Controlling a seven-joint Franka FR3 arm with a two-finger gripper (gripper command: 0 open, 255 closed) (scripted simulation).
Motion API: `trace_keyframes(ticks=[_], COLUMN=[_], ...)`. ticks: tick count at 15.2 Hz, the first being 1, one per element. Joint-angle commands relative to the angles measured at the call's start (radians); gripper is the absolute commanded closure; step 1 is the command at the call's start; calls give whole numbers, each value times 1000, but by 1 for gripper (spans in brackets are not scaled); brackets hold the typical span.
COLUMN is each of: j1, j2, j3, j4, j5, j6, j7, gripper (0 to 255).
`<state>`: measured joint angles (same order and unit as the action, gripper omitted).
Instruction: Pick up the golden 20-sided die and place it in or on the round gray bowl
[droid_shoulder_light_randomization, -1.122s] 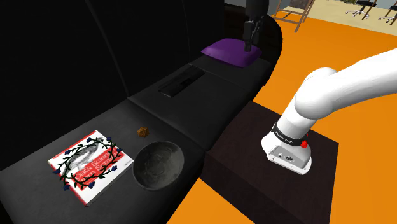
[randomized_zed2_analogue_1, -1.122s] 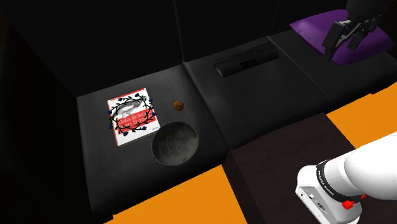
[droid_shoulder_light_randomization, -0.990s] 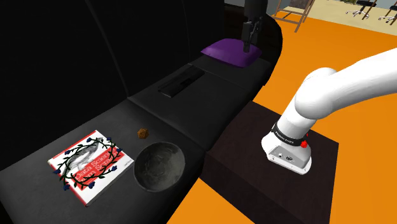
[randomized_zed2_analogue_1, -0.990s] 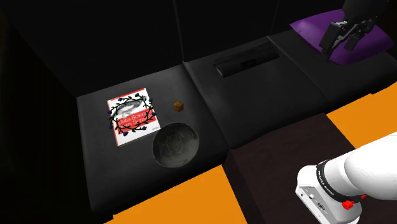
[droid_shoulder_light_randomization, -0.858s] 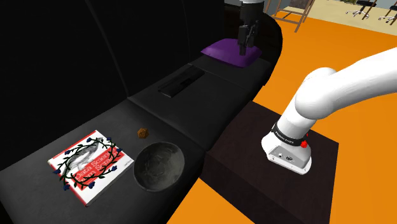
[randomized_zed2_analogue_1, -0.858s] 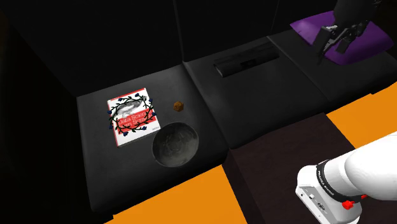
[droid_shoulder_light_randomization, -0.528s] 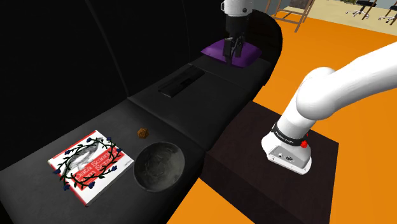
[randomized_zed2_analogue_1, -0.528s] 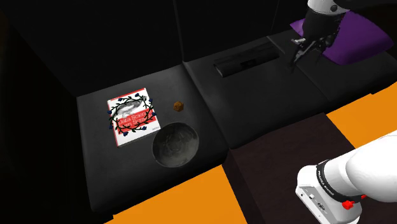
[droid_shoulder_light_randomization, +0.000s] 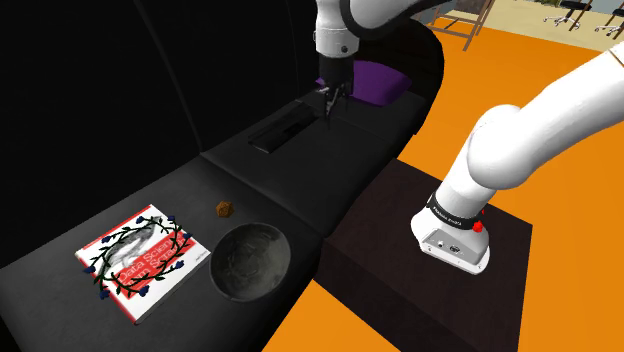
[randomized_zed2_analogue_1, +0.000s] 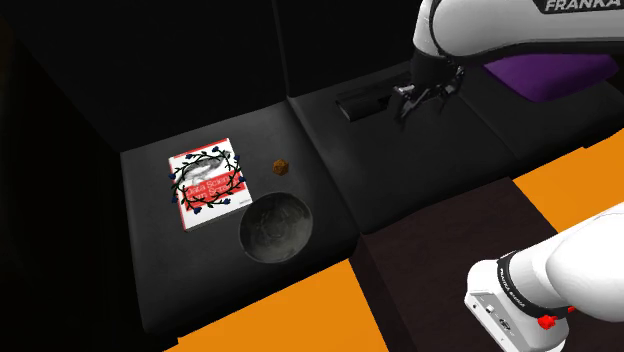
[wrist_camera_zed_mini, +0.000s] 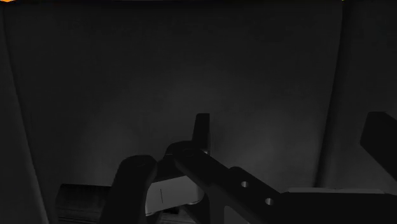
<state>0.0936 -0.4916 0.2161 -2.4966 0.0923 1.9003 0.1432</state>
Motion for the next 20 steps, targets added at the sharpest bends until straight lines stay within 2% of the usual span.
trace_keyframes(ticks=[1, 6, 10, 15, 20], j1=[14, 34, 45, 70, 130], j2=[55, 211, 351, 540, 735], j3=[38, 120, 179, 228, 233], j4=[5, 58, 124, 236, 381], j5=[12, 5, -38, -140, -269], j6=[61, 187, 273, 353, 393], j7=[44, 151, 249, 391, 533], gripper=[0, 0, 0, 0, 0])
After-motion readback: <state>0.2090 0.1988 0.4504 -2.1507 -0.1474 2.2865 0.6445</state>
